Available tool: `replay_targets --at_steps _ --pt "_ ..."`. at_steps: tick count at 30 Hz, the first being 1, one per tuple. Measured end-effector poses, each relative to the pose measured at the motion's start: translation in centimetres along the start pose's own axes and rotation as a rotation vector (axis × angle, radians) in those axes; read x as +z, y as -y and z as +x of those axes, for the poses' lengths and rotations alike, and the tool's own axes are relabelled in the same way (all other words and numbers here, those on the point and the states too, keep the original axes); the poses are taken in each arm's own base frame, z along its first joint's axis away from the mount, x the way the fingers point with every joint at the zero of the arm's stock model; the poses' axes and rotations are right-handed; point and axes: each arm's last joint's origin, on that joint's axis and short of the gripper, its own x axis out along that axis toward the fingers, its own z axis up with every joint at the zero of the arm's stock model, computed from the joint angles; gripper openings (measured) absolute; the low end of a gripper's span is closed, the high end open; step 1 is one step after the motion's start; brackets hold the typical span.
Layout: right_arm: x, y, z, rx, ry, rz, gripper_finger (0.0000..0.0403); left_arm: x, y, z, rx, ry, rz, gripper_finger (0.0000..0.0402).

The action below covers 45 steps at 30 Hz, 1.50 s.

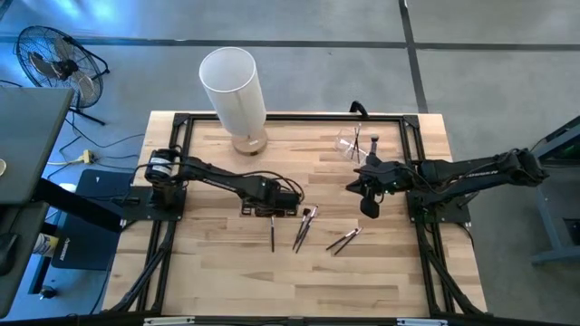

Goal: Put items in baskets/containers
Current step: Put the eyeshadow brush into the transparent organizer

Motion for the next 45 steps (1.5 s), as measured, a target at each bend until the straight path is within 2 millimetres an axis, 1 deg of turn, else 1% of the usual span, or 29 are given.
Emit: replay_targets --at_steps 5,11,13,20,23,26,28,31,33,39,42,45 --pt "0.0 0.0 0.0 -0.002 0.001 0.003 0.002 -0.1 -0.3 1.1 -0.043 0.0 -0.027 0.0129" --pt "0.0 0.0 0.0 -0.003 0.001 0.004 0.0025 -0.1 -0.7 1.5 -0.024 -0.007 -0.03 0.0129" --pt "0.0 0.0 0.0 -0.003 0.001 0.004 0.0025 -0.1 -0.7 2.1 -0.011 -0.007 -0.029 0.0129" --pt "0.0 0.0 0.0 -0.003 0.001 0.003 0.0027 -0.2 -0.5 2.3 -0.027 -0.027 0.047 0.0129" --pt "0.0 0.0 0.0 -0.003 0.001 0.003 0.0028 -0.1 -0.6 2.4 -0.022 -0.006 0.052 0.0126" --pt "0.0 0.0 0.0 -0.003 0.001 -0.001 0.0028 -0.1 -0.7 2.4 -0.007 -0.006 0.054 0.0107" --pt "0.0 0.0 0.0 -0.003 0.001 -0.002 0.0028 -0.1 -0.7 2.4 0.0 -0.009 0.064 0.0082" --pt "0.0 0.0 0.0 -0.003 0.001 -0.001 0.0028 -0.2 -0.8 2.5 0.007 -0.015 0.104 0.0029" --pt "0.0 0.0 0.0 -0.003 0.001 0.001 0.0028 -0.2 -0.8 2.5 0.005 -0.004 0.123 0.001" --pt "0.0 0.0 0.0 -0.003 0.001 0.003 0.0028 -0.1 -0.8 2.4 0.013 0.046 0.127 0.0004" --pt "0.0 0.0 0.0 -0.003 0.001 0.003 0.0029 -0.5 -0.4 1.1 -0.019 0.127 0.162 0.0002" --pt "0.0 0.1 0.0 -0.02 0.006 0.019 0.0028 -0.5 0.9 -0.6 -0.094 0.249 0.161 0.0002"
